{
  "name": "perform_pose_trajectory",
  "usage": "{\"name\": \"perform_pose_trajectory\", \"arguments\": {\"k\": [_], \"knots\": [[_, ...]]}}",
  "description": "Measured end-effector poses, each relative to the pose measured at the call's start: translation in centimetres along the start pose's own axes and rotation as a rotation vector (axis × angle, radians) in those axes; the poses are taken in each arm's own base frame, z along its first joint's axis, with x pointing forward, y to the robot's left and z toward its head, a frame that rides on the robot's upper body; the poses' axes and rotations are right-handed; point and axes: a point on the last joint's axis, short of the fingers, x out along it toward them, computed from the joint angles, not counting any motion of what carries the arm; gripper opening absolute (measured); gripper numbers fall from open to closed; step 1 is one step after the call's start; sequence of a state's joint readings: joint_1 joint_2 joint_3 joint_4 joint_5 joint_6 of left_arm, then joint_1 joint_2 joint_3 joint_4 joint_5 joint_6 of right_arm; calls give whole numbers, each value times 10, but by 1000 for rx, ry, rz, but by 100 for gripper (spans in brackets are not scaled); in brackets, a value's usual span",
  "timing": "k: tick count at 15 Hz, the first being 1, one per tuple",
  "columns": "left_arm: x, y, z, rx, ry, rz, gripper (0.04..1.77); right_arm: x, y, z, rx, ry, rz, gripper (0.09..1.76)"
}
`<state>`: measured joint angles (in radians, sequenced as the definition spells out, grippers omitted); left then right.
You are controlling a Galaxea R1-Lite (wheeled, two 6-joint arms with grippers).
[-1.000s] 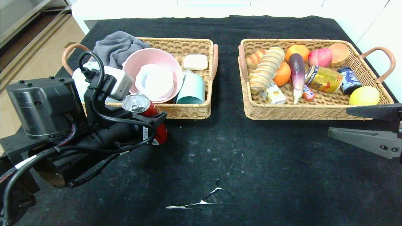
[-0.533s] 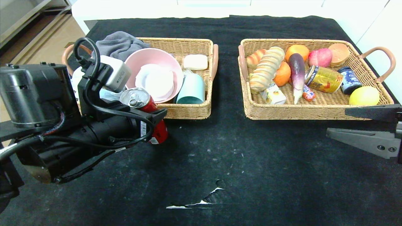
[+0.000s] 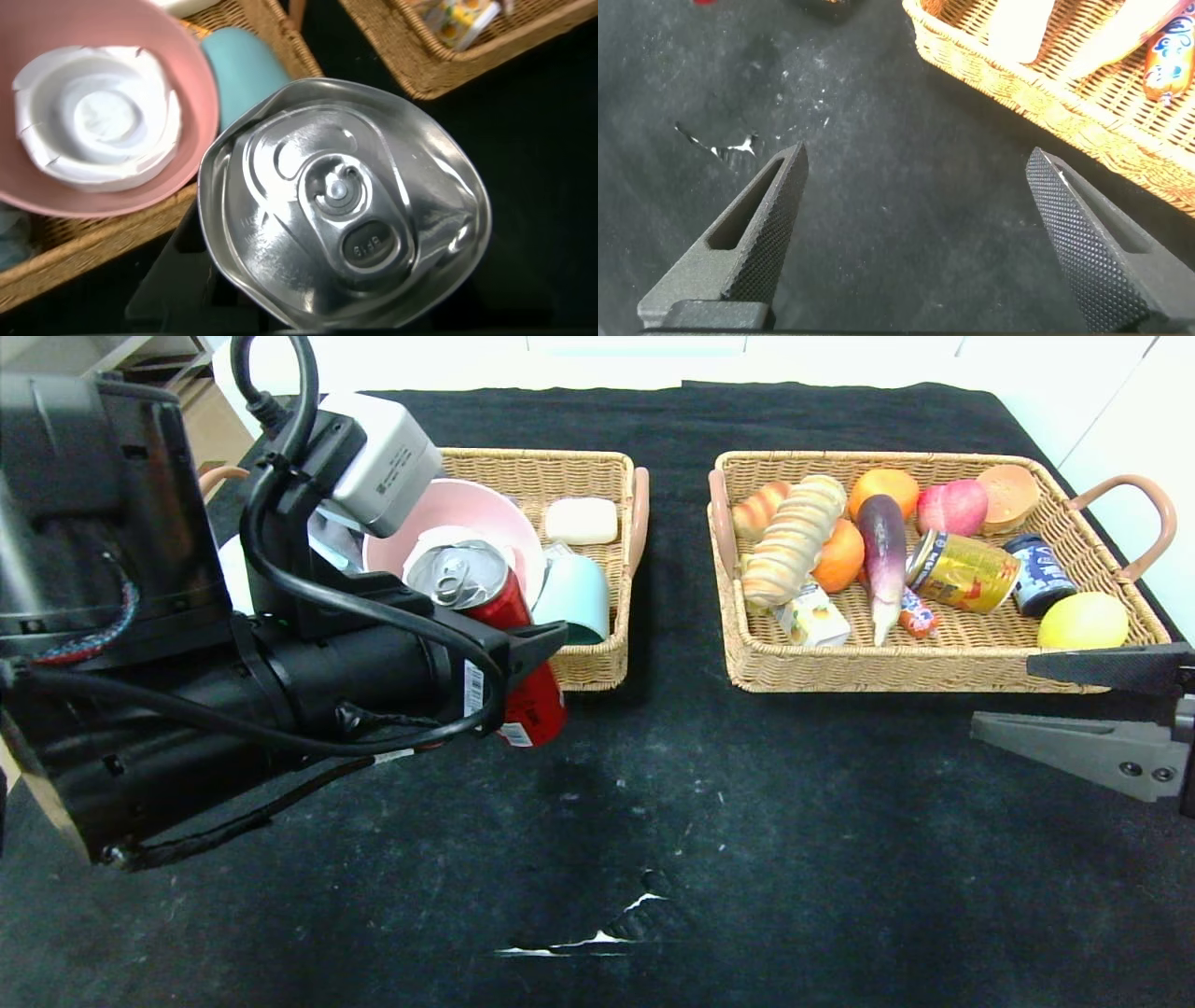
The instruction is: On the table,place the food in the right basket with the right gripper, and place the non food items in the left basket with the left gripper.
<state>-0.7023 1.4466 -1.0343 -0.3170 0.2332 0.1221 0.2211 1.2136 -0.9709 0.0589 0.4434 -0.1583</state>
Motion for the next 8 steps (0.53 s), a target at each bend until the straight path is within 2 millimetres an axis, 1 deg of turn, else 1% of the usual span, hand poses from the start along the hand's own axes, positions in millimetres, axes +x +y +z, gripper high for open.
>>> {"name": "perform_pose_trajectory", "arguments": {"k": [5, 8], "knots": [[12, -33, 12, 1, -24, -71, 106, 0, -1, 1, 0, -3, -5, 171], [22, -49, 17, -19, -31, -97, 106, 1, -1, 1, 1, -1, -5, 171]]}}
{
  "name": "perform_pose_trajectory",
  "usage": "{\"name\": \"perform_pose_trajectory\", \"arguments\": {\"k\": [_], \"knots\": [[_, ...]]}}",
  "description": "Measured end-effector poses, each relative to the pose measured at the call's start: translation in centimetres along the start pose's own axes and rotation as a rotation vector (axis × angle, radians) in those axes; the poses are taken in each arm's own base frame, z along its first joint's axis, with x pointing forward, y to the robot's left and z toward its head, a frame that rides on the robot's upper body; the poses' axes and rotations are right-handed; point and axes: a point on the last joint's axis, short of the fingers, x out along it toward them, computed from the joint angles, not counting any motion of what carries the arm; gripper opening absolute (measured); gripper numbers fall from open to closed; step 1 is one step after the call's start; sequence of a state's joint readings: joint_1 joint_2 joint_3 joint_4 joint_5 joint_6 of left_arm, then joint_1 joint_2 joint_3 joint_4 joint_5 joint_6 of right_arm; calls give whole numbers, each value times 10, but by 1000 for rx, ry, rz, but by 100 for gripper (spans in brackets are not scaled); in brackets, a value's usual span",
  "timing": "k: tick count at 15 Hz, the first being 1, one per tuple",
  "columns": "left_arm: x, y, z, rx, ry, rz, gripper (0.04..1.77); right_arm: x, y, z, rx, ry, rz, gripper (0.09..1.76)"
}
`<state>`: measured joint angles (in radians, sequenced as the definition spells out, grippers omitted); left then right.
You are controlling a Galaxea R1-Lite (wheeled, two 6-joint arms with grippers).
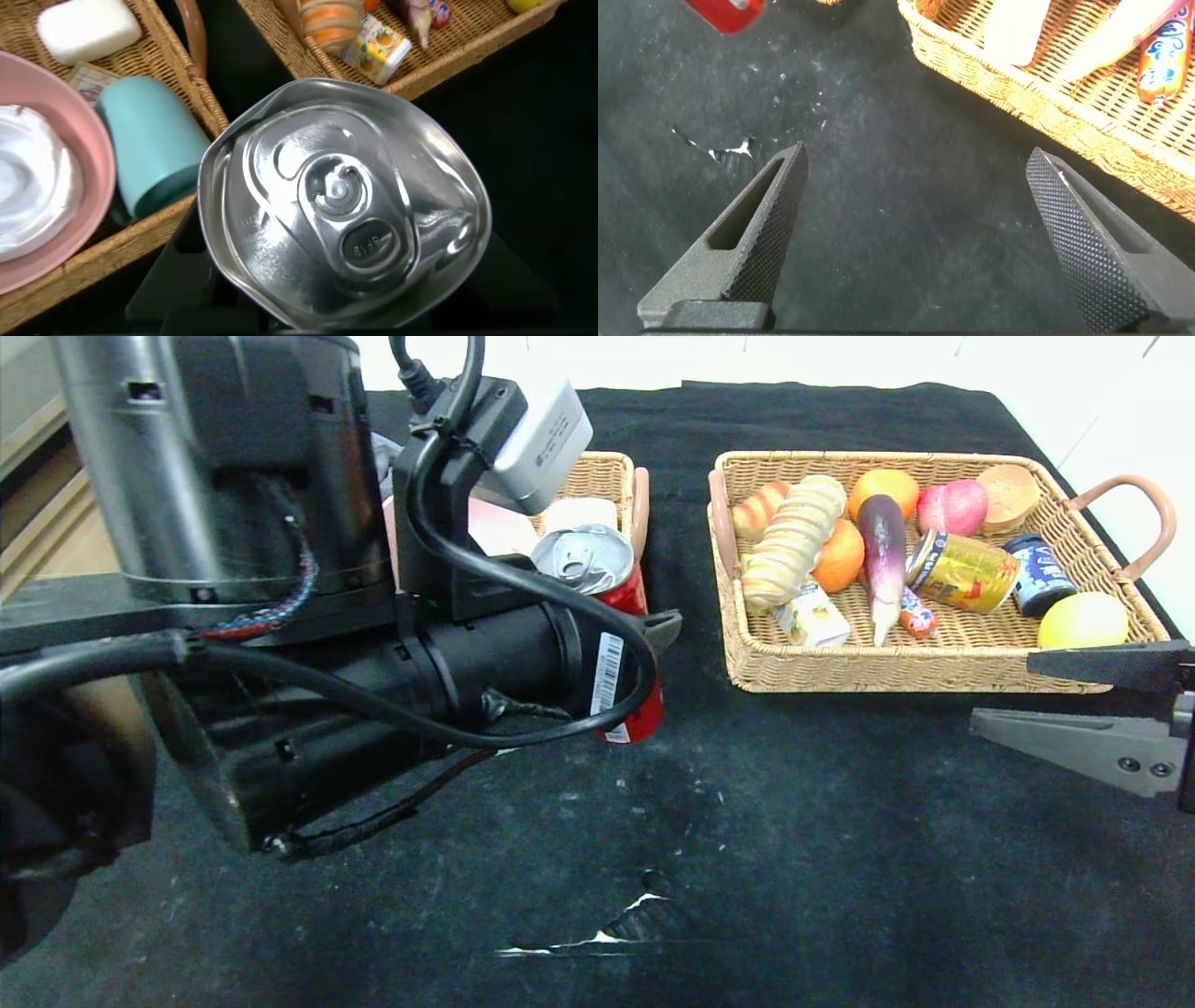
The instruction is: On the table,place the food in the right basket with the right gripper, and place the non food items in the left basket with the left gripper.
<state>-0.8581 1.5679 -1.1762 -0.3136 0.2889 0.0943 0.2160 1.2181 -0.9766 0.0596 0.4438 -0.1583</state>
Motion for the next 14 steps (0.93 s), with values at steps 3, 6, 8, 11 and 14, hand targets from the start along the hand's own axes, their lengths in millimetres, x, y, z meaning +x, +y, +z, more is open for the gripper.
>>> {"name": "perform_pose_trajectory", "arguments": {"k": [3, 6, 8, 11, 14], "knots": [[12, -13, 0, -32, 4, -23, 106, 1, -1, 0, 2, 3, 0, 171], [21, -23, -3, -56, 15, -45, 106, 3, -2, -1, 4, 8, -1, 171], [26, -31, -7, -56, 23, -60, 106, 4, -2, -1, 5, 9, -1, 171], [34, -39, -13, -53, 36, -75, 106, 4, -2, -1, 5, 9, -2, 171], [42, -43, -19, -53, 38, -79, 106, 4, -3, -1, 5, 9, -4, 171]]}}
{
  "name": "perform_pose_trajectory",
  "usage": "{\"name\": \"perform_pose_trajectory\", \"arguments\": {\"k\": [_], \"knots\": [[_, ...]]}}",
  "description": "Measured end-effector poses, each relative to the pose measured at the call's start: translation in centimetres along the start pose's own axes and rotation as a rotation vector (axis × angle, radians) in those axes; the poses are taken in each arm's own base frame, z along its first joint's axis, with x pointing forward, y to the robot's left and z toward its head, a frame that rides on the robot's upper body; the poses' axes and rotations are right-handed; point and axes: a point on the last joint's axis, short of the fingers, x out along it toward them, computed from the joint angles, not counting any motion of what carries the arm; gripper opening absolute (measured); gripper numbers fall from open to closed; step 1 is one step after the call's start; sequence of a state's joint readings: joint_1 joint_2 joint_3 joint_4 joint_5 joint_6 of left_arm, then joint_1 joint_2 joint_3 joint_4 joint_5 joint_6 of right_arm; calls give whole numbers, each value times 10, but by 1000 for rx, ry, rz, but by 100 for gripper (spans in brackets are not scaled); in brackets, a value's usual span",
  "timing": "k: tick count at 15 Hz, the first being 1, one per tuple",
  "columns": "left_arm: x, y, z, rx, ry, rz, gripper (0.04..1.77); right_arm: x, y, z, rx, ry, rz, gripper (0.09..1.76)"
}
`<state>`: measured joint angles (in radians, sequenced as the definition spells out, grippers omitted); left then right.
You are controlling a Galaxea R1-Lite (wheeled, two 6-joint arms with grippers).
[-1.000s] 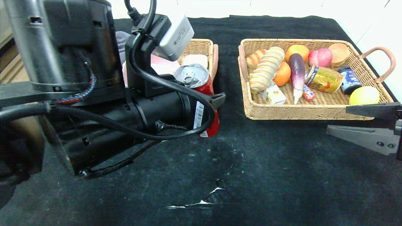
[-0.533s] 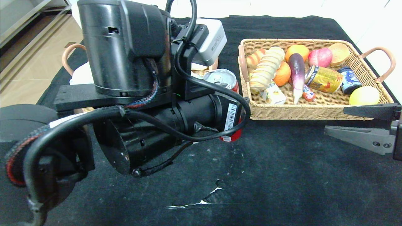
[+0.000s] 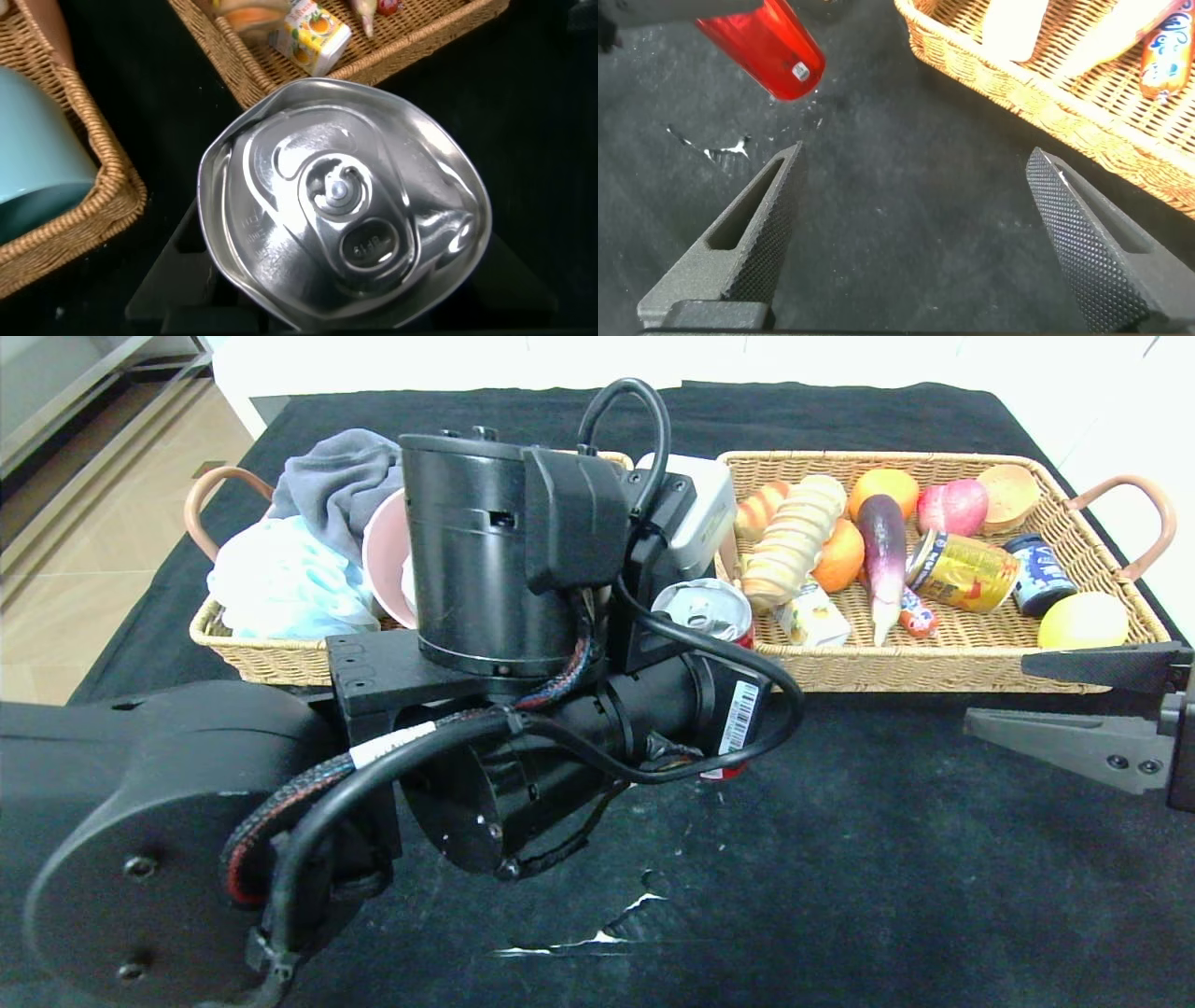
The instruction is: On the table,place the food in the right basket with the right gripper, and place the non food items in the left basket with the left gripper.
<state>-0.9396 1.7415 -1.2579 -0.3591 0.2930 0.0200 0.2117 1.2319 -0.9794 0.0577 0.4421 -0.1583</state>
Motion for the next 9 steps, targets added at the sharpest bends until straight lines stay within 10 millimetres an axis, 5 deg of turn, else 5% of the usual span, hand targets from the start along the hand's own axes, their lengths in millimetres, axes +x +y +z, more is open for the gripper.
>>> {"name": "perform_pose_trajectory", "arguments": {"k": [9], "knots": [[14, -5, -19, 42, 59, -13, 106, -1, 0, 1, 0, -4, -1, 171]]}}
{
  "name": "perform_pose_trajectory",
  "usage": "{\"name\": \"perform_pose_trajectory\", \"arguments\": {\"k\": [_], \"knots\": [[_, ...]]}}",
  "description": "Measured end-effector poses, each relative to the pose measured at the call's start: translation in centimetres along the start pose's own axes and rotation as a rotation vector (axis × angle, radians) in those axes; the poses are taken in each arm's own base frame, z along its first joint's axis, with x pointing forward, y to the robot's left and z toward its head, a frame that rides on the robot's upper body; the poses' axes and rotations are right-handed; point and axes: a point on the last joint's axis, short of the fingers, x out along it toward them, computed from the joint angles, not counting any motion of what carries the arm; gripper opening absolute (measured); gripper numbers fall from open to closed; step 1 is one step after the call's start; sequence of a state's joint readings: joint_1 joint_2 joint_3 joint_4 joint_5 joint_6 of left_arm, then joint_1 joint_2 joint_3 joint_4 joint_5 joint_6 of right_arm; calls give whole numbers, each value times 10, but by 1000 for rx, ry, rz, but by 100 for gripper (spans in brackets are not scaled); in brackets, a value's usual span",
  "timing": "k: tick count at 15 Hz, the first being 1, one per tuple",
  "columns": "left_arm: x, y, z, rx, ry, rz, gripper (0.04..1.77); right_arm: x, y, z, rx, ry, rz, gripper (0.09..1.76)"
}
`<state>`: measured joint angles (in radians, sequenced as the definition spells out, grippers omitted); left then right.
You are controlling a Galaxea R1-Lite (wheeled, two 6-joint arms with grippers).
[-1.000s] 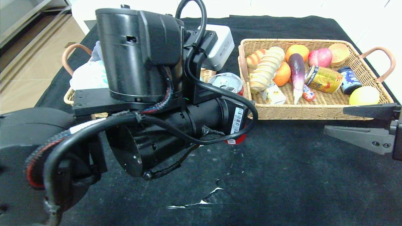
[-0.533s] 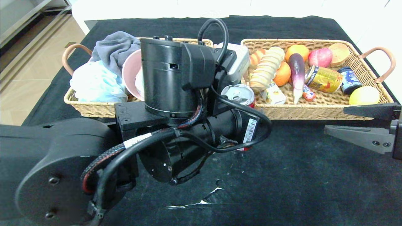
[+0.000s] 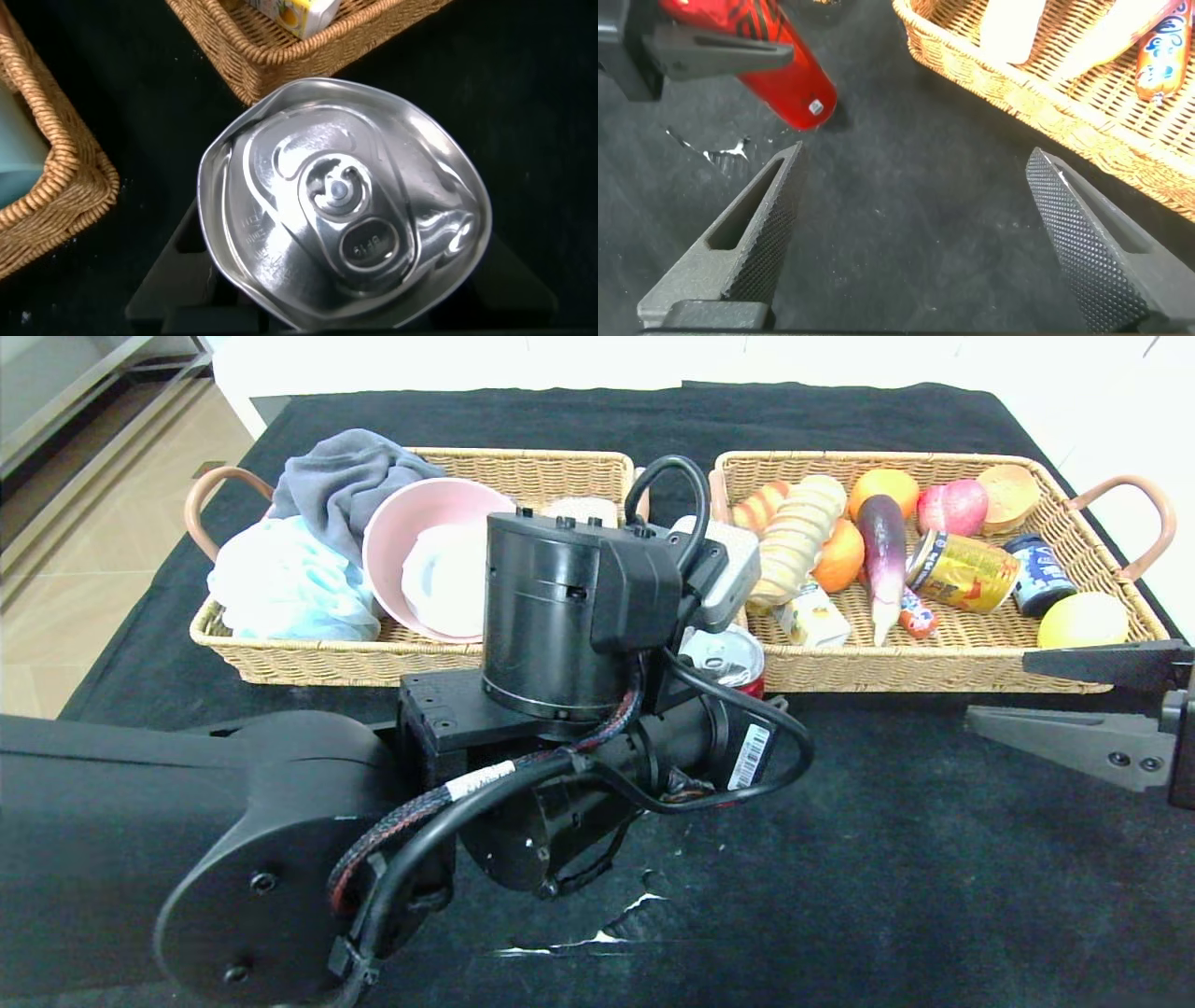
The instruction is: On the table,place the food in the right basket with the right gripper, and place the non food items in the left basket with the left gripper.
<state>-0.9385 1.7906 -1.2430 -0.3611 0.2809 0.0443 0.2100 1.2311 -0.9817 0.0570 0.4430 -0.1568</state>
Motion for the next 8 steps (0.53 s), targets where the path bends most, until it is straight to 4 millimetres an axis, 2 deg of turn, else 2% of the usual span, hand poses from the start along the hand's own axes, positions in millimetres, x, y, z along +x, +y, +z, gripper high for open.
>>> {"name": "perform_pose_trajectory", "arguments": {"k": [5, 8], "knots": [[1, 0, -2, 0, 5, 1, 135, 0, 0, 0, 0, -1, 0, 171], [2, 0, -1, -3, -7, 2, 146, 0, 0, 0, 0, 0, 0, 171]]}}
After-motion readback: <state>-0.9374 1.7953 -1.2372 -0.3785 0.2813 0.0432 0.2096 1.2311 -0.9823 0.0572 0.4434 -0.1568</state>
